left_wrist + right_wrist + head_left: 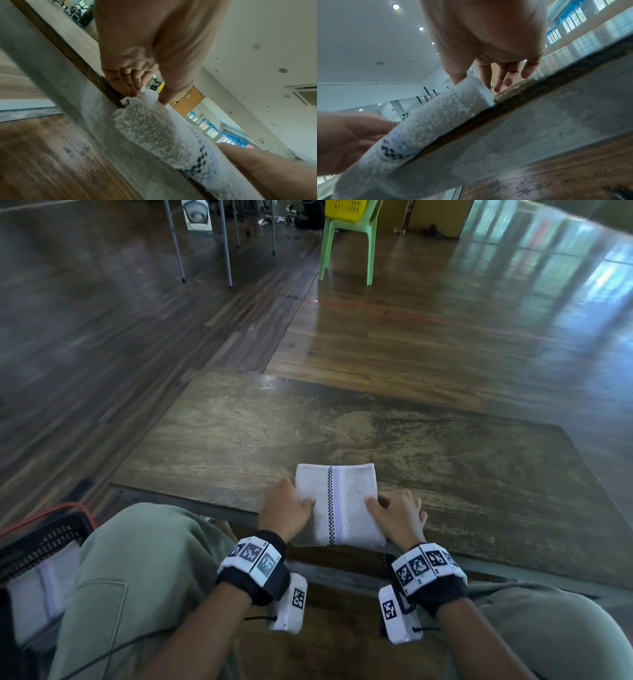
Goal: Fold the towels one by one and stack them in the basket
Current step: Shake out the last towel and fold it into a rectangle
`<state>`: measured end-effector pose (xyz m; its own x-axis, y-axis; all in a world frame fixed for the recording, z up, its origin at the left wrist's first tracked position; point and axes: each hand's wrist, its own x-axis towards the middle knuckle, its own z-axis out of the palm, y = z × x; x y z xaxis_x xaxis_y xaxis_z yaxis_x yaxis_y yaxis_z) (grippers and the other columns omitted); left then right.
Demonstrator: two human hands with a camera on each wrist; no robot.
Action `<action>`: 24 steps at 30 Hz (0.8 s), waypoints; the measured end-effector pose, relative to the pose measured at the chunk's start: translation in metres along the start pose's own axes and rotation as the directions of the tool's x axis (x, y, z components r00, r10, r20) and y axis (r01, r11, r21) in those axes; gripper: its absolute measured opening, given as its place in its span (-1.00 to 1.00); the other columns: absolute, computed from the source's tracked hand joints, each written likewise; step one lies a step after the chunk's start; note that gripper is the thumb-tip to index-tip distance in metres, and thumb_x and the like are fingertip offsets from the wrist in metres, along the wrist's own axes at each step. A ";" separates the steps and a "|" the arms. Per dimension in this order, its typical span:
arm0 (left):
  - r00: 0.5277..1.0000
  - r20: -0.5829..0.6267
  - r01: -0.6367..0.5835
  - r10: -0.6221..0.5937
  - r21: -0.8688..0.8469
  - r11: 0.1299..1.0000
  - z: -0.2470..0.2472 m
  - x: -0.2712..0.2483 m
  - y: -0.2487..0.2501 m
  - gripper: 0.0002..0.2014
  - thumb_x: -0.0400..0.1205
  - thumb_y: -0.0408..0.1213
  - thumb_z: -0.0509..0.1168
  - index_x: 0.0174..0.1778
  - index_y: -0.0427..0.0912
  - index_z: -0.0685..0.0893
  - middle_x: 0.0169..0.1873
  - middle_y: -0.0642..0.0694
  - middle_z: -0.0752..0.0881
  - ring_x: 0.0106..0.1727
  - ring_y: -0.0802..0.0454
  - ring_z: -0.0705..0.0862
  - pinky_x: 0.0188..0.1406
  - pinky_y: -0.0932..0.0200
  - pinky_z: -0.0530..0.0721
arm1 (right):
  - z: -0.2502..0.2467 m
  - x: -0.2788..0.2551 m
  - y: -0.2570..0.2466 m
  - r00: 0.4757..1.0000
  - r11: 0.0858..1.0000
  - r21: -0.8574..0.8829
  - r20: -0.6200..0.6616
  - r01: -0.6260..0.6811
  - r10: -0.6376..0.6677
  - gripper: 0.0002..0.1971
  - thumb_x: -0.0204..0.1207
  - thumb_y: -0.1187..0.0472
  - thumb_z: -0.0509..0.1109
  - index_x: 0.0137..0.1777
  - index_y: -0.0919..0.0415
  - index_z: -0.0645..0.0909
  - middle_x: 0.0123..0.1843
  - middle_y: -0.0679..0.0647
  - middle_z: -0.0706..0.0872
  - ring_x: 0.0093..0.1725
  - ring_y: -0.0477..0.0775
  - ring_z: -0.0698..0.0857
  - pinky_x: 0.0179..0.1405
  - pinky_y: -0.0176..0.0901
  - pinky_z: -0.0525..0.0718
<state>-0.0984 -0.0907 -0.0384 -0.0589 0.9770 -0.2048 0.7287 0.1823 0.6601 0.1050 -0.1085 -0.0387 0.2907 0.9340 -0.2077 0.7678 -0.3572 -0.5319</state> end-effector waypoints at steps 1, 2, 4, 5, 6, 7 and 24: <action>1.000 0.018 0.010 -0.010 -0.023 1.000 0.000 -0.001 0.001 -0.61 0.57 -0.06 0.29 0.22 -0.19 0.48 0.10 -0.13 0.64 0.11 -0.09 0.62 0.11 -0.13 0.64 | 0.001 -0.001 -0.001 1.000 0.999 0.047 -0.023 -0.011 0.012 -0.65 0.43 -0.18 0.27 -0.38 0.04 0.65 0.04 0.00 0.67 0.25 0.16 0.46 0.26 0.18 0.33; 0.999 0.029 0.015 -0.013 -0.043 0.999 0.000 -0.001 0.002 -0.64 0.57 -0.08 0.28 0.20 -0.19 0.49 0.07 -0.11 0.64 0.07 -0.08 0.62 0.09 -0.11 0.64 | 0.001 -0.002 -0.002 0.999 0.995 0.094 -0.039 -0.021 0.025 -0.63 0.38 -0.19 0.28 -0.42 0.07 0.63 -0.11 -0.02 0.71 0.16 0.15 0.53 0.23 0.19 0.39; 0.999 0.036 0.022 -0.018 -0.102 0.995 -0.001 -0.001 0.004 -0.70 0.60 -0.14 0.27 0.17 -0.19 0.51 0.02 -0.08 0.64 0.01 -0.03 0.61 0.04 -0.03 0.64 | -0.001 -0.002 -0.005 0.998 0.987 0.156 -0.019 -0.050 0.053 -0.64 0.29 -0.23 0.28 -0.42 0.04 0.67 -0.29 -0.08 0.72 0.03 0.13 0.62 0.18 0.21 0.49; 0.999 0.041 0.033 -0.027 -0.150 0.988 -0.002 -0.002 0.007 -0.73 0.61 -0.17 0.26 0.17 -0.20 0.51 -0.01 -0.06 0.63 -0.02 -0.01 0.61 -0.01 0.03 0.62 | -0.002 -0.001 -0.006 0.997 0.982 0.171 0.009 -0.073 0.073 -0.64 0.26 -0.24 0.28 -0.41 0.02 0.69 -0.32 -0.10 0.73 0.01 0.12 0.63 0.16 0.21 0.53; 0.998 0.048 0.049 -0.041 -0.198 0.979 -0.002 -0.002 0.008 -0.76 0.61 -0.20 0.26 0.15 -0.21 0.52 -0.04 -0.06 0.63 -0.06 0.02 0.60 -0.06 0.07 0.59 | -0.002 0.000 -0.007 0.996 0.979 0.181 0.036 -0.092 0.087 -0.61 0.22 -0.25 0.27 -0.40 0.05 0.71 -0.34 -0.09 0.73 0.00 0.12 0.63 0.14 0.21 0.56; 0.997 0.057 0.070 -0.057 -0.240 0.968 -0.002 -0.002 0.009 -0.79 0.61 -0.22 0.26 0.11 -0.22 0.54 -0.06 -0.06 0.63 -0.09 0.04 0.60 -0.09 0.10 0.58 | -0.002 0.001 -0.008 0.994 0.976 0.192 0.057 -0.105 0.096 -0.56 0.17 -0.25 0.25 -0.39 0.11 0.71 -0.35 -0.05 0.74 0.00 0.13 0.63 0.11 0.20 0.59; 0.996 0.041 0.087 -0.078 -0.593 0.801 -0.022 -0.032 0.025 -0.65 0.62 -0.19 0.30 0.30 -0.23 0.57 0.17 -0.12 0.68 0.12 -0.02 0.63 -0.01 0.11 0.53 | -0.028 -0.039 -0.021 0.954 0.619 0.735 0.288 -0.277 0.084 -0.71 0.52 0.24 0.40 0.16 0.42 0.60 0.05 0.28 0.76 0.06 0.22 0.73 0.16 0.24 0.66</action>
<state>-0.0940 -0.1147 0.0005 -0.0877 0.9545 -0.2849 0.1738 0.2963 0.9392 0.0932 -0.1369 0.0032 0.1771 0.8594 -0.4796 -0.0251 -0.4832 -0.8751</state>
